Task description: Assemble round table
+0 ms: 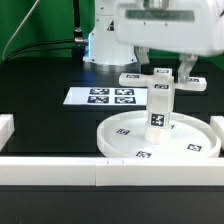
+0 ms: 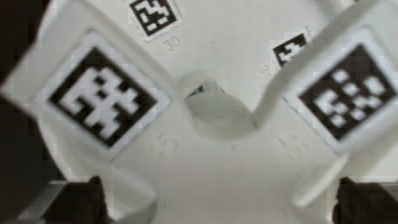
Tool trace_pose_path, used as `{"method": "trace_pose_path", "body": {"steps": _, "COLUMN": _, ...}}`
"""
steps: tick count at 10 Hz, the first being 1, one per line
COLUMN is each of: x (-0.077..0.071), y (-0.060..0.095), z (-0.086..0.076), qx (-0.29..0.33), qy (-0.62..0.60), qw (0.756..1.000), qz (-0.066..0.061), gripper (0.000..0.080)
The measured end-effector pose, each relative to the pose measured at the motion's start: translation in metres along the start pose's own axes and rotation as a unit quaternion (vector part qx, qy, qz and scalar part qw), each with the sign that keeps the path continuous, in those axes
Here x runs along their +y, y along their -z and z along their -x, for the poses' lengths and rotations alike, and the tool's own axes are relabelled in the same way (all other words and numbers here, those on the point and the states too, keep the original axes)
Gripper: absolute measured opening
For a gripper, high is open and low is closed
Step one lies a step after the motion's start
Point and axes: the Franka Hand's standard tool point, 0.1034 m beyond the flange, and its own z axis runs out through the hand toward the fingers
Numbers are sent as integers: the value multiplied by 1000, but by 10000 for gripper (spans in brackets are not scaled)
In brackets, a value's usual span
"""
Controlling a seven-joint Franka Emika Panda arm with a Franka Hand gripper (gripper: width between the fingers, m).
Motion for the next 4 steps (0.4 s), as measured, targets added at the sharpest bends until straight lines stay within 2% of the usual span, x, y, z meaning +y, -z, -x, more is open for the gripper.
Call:
{"method": "trace_pose_path", "body": {"steps": 1, "x": -2, "y": 8, "z": 1, "qx": -2, "qy": 0, "qw": 1000, "qz": -4, "gripper": 649}}
{"method": "trace_pose_path", "body": {"steps": 4, "x": -2, "y": 4, "z": 1, "qx": -1, "qy": 3, "qw": 1000, "qz": -2, "gripper": 649}}
